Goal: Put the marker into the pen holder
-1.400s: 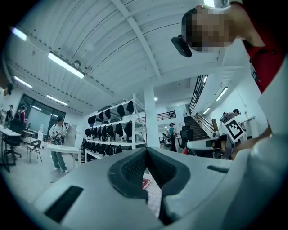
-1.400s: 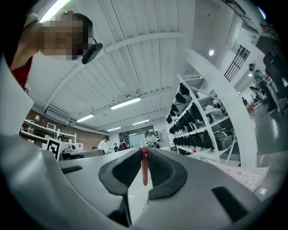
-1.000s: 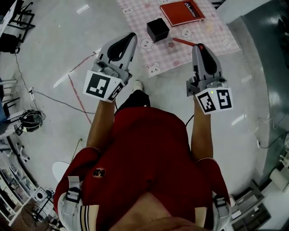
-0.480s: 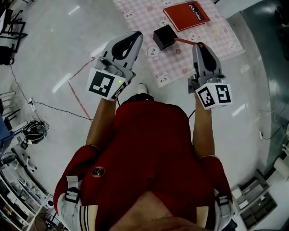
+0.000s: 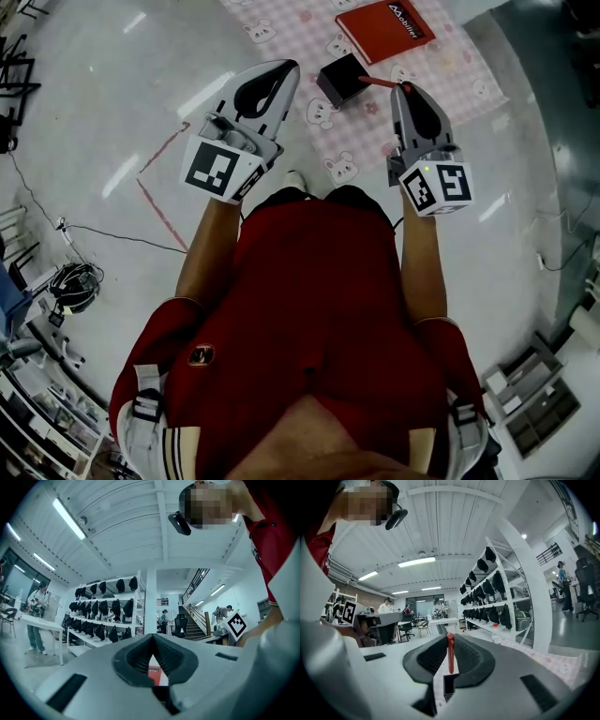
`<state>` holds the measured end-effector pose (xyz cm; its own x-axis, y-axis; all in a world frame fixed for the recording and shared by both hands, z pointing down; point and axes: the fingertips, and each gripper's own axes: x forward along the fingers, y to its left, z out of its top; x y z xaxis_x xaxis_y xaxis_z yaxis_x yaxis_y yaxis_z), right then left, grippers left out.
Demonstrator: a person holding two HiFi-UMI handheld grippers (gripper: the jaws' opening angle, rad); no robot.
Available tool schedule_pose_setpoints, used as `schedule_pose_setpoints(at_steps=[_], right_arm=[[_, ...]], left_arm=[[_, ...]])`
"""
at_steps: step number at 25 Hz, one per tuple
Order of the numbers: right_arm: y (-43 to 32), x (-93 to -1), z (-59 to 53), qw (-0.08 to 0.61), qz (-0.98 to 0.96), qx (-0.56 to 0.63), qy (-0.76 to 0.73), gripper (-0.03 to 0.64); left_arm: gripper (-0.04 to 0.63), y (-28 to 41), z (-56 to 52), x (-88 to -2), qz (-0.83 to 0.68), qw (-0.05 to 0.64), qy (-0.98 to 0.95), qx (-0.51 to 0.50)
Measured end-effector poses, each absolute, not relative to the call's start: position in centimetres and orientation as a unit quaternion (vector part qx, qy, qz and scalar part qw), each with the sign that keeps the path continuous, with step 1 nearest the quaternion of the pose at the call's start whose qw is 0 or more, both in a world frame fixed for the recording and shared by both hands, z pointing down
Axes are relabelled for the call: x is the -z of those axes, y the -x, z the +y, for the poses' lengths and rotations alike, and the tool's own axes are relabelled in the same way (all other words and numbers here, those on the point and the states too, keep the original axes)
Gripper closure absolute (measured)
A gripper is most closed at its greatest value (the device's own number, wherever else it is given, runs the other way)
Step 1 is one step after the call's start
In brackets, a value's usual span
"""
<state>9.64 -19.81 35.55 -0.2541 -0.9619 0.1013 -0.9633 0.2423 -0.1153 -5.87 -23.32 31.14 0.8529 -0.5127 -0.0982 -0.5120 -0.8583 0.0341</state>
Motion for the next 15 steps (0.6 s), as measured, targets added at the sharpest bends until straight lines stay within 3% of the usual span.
schedule_pose_setpoints(at_steps=[15], right_arm=[[-11.9,-40.3,-23.1,0.044,-0.821,-0.090,-0.562,0.573]], left_arm=[[0.589,3.7,-23.9,-32.2,-0.333,0.028,-0.941,0.051]])
